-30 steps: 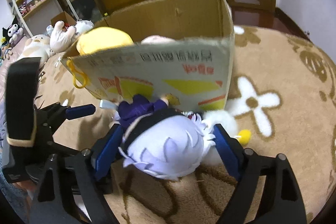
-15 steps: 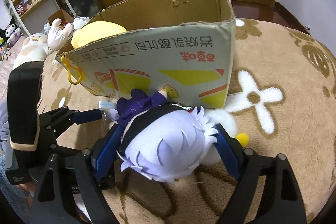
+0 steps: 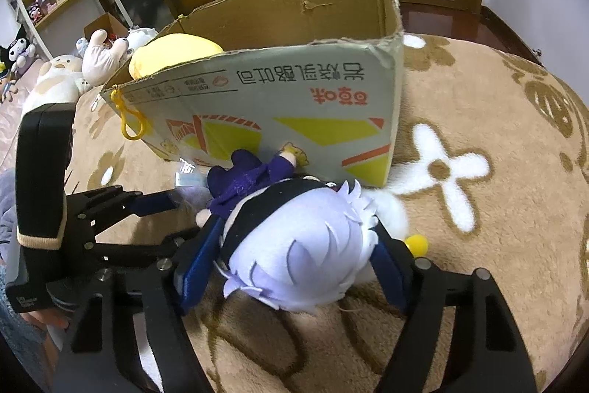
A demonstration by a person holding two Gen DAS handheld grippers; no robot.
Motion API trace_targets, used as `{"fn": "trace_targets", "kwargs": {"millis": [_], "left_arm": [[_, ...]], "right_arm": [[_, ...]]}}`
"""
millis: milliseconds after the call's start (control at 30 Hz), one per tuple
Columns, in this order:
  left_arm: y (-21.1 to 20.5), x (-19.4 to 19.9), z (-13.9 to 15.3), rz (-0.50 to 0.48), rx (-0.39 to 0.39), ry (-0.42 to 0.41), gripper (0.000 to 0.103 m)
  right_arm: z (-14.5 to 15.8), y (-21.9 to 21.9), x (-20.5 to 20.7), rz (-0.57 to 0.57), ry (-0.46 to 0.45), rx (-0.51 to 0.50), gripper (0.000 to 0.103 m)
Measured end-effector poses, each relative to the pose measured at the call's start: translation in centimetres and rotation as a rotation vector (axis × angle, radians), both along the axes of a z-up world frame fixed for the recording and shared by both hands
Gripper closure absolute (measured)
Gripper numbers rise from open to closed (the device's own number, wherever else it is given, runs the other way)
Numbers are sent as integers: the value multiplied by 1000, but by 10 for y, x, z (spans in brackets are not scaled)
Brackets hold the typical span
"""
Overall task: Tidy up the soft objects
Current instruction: 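Close the right tool on the white-haired doll in purple outfit, then grasp the clear bag with purple toy using the left tool while the right tool holds the doll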
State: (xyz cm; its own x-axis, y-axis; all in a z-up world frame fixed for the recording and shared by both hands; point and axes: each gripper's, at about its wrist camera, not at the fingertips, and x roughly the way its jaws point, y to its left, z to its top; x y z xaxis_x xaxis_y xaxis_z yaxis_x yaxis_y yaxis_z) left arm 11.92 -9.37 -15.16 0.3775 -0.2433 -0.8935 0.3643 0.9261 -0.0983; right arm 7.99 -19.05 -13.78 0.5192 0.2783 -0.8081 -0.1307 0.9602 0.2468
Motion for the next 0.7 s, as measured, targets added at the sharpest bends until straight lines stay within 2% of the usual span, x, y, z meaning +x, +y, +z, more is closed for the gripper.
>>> {"fn": "trace_targets", "kwargs": {"millis": [133, 267, 567, 633, 700], "left_arm": [[10, 2, 1, 39, -21, 8, 67], [17, 2, 4, 52, -41, 16, 68], [17, -11, 16, 23, -30, -2, 68], [19, -14, 20, 13, -36, -6, 68], [26, -18, 24, 7, -43, -8, 69]], "right_arm": [[0, -3, -2, -14, 5, 4, 23], [0, -5, -6, -20, 5, 5, 23], [6, -9, -12, -47, -17, -14, 24], [6, -10, -12, -45, -16, -12, 31], [5, -11, -12, -46, -14, -9, 33]]}}
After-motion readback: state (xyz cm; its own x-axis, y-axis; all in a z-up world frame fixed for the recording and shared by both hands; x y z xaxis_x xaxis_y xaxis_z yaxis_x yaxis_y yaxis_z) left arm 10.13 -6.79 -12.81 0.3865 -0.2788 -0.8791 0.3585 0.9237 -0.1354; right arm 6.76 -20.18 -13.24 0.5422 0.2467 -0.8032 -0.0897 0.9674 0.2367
